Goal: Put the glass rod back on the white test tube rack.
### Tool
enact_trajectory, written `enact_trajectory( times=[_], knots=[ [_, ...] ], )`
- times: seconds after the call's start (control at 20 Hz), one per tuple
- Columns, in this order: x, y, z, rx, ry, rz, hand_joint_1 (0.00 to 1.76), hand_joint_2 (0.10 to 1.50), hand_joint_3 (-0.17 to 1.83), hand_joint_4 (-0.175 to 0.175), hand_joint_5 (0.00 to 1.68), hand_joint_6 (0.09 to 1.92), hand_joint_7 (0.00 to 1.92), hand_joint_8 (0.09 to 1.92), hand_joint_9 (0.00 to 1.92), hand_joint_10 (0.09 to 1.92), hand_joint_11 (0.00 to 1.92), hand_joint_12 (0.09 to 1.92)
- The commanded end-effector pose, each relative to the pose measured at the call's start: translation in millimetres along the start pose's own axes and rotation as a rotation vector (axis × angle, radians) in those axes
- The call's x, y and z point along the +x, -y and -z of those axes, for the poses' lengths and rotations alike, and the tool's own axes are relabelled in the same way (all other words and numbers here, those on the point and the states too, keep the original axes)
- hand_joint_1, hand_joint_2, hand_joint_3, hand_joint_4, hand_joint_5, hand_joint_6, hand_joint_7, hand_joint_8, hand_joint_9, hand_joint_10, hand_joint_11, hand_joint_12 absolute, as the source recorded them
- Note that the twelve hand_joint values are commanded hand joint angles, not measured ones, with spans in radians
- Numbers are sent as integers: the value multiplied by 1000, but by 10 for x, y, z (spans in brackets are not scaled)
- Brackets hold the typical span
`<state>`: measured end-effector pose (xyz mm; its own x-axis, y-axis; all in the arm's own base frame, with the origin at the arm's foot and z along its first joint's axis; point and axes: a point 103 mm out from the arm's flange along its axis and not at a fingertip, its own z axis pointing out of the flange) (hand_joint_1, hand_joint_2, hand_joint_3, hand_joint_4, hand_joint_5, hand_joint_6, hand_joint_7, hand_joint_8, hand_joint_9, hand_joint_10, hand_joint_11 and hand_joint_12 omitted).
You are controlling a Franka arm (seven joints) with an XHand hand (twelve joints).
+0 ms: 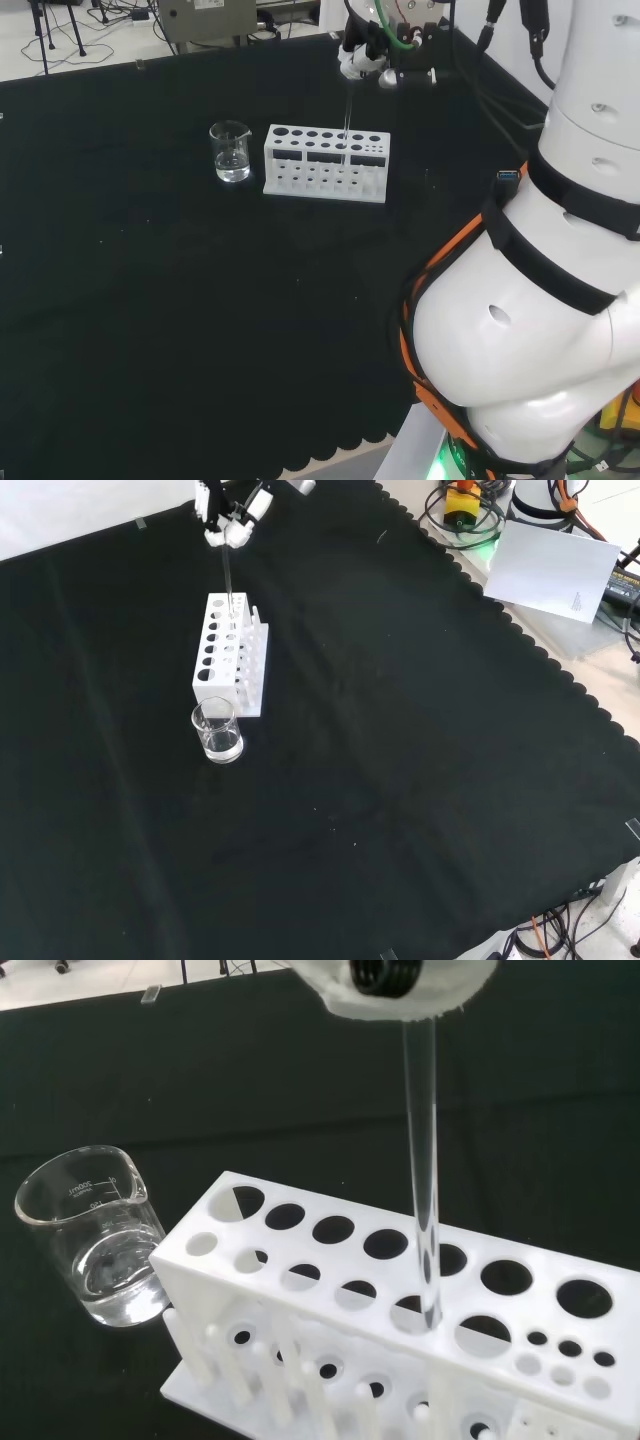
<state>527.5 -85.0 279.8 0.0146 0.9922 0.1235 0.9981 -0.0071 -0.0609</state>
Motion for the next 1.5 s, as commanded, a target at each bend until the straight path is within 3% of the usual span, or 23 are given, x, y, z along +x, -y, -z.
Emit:
enact_trajectory(
  times=[0.05, 0.7, 1.5],
  knots=[
    [-65, -123, -51, 24, 1, -10, 1300, 1019, 47, -175, 1222, 281, 1156, 1045, 1766, 701, 1351, 859],
    [-187, -142, -80, 31, -1, -33, 1300, 1020, 45, -175, 1221, 284, 1158, 1040, 1763, 700, 1360, 851],
    [-79, -258, -123, 48, -4, -2, 1300, 1020, 43, -175, 1216, 294, 1164, 1029, 1761, 697, 1353, 826]
  ],
)
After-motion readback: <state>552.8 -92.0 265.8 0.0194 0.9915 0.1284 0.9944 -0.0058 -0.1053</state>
